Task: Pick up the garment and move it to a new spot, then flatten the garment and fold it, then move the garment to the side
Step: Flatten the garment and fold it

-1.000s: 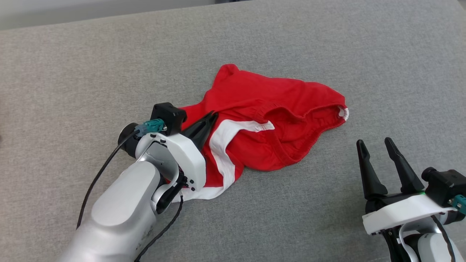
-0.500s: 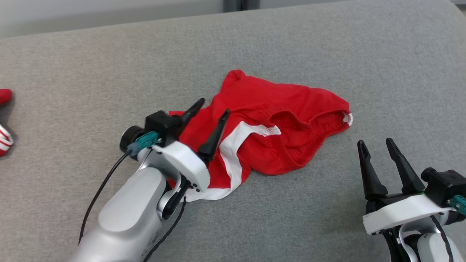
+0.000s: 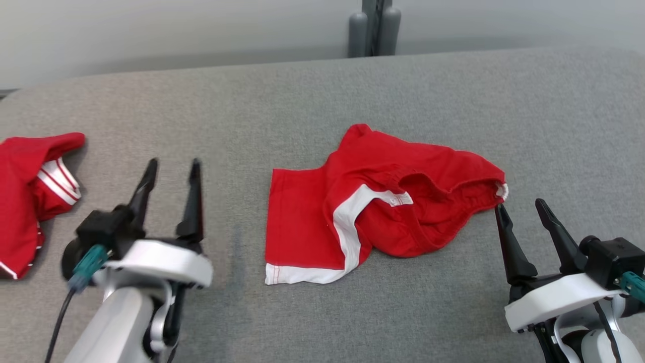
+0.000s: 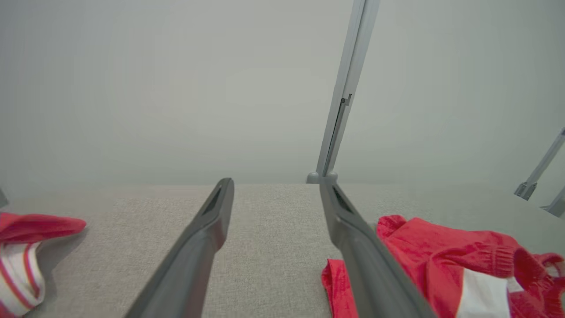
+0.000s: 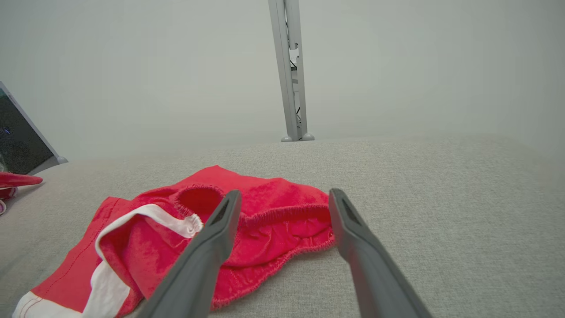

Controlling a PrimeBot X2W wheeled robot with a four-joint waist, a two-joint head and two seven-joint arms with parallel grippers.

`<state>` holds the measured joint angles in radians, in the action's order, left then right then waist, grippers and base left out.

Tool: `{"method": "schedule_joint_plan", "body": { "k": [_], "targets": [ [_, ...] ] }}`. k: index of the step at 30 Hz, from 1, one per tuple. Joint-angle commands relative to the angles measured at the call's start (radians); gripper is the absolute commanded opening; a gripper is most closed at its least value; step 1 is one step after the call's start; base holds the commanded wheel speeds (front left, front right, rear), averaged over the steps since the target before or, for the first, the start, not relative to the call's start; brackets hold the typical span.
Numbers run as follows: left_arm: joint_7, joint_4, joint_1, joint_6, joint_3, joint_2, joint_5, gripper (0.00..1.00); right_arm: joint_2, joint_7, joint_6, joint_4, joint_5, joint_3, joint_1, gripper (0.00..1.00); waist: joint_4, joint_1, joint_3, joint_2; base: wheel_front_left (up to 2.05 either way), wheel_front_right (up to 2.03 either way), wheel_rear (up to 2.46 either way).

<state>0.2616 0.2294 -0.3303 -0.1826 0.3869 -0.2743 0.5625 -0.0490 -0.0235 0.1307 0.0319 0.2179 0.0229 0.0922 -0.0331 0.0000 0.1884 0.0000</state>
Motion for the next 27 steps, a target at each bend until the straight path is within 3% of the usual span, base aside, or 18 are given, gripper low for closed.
{"method": "schedule_joint_plan", "body": {
  "k": [1,7,11,27],
  "targets": [
    [0.004,-0.020,0.036,-0.015,-0.026,-0.017,-0.011,1.00,-0.004,0.006,0.000,-0.007,-0.010,-0.005,-0.011,1.00,0.017,0.0000,-0.023,0.0000,0.00,0.00,0.00],
    [0.004,-0.086,0.172,-0.038,-0.099,-0.055,-0.029,1.00,-0.007,0.019,0.000,0.000,-0.017,-0.008,-0.032,1.00,0.031,0.0000,-0.066,0.0000,0.00,0.00,0.00],
    [0.004,-0.120,0.245,-0.040,-0.098,-0.078,-0.044,1.00,-0.012,0.025,0.000,0.001,-0.024,-0.010,-0.051,1.00,0.035,0.0000,-0.098,0.0000,0.00,0.00,0.00],
    [-0.047,-0.266,0.479,-0.121,-0.095,-0.127,-0.046,1.00,-0.029,0.056,0.000,-0.019,-0.020,0.000,-0.131,1.00,0.008,0.0000,-0.188,0.0000,0.00,0.00,0.00]
  ]
}}
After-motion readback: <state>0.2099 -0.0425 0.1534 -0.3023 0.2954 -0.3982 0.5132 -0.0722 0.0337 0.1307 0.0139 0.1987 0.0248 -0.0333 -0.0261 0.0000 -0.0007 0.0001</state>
